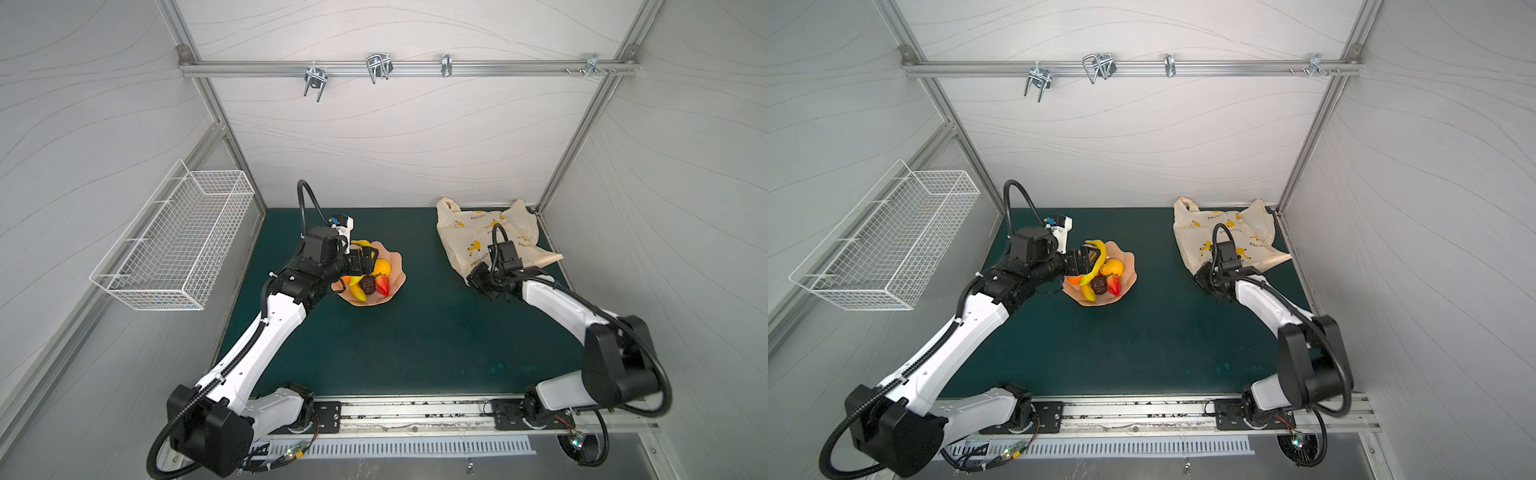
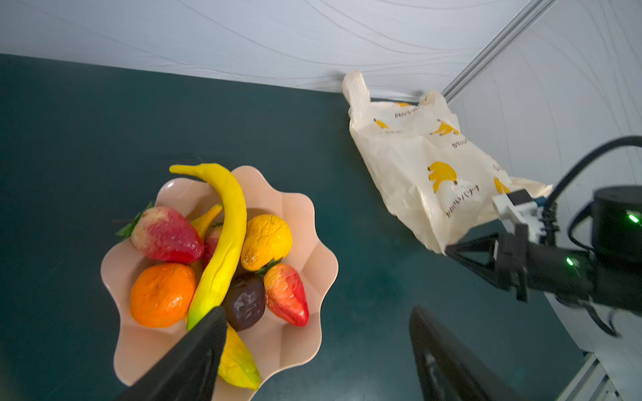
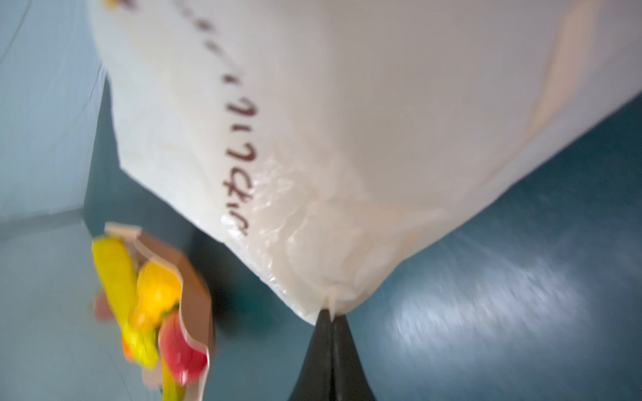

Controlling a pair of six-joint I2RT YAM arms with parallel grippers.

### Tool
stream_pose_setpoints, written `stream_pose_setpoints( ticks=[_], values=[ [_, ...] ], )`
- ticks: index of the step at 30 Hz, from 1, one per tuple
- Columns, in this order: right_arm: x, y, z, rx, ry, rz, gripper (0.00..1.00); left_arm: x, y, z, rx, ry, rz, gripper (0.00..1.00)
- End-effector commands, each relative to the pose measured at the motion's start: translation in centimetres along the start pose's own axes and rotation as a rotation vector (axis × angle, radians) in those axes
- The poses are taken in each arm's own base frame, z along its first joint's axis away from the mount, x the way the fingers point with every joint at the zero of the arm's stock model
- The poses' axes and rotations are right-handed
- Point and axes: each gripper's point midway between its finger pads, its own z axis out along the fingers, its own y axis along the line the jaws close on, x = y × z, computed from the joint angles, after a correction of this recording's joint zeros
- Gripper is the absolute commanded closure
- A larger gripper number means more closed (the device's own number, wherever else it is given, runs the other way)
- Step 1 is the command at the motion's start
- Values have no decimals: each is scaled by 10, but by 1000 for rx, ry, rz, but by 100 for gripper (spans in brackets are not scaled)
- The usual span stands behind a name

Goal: Place the fruits into the plastic bag
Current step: 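Grasp the banana-print bag handle with the right gripper while the left moves over the bowl, then lift the bag with the right gripper and pull it open beside the bowl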

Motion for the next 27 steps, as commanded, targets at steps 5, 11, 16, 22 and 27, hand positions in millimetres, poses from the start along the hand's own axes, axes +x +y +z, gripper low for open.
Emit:
stream_pose_setpoints(
  ticks=[5, 11, 16, 22, 27],
  values=[
    [114, -127, -91, 346, 265, -136, 100, -24, -10, 12, 19, -16, -93, 20],
    [118, -156, -131, 520, 242, -105, 52, -19, -11, 17, 29, 15, -106, 17],
    [79, -106, -146, 422, 106, -99, 32, -14, -15, 16, 48, 36, -69, 13],
    [18, -10, -154, 284, 44, -210, 15, -11, -14, 5, 38, 40, 33, 8],
    [-22, 44, -110, 303, 97, -290, 14, -1, -11, 1, 35, 73, 102, 6]
  ],
)
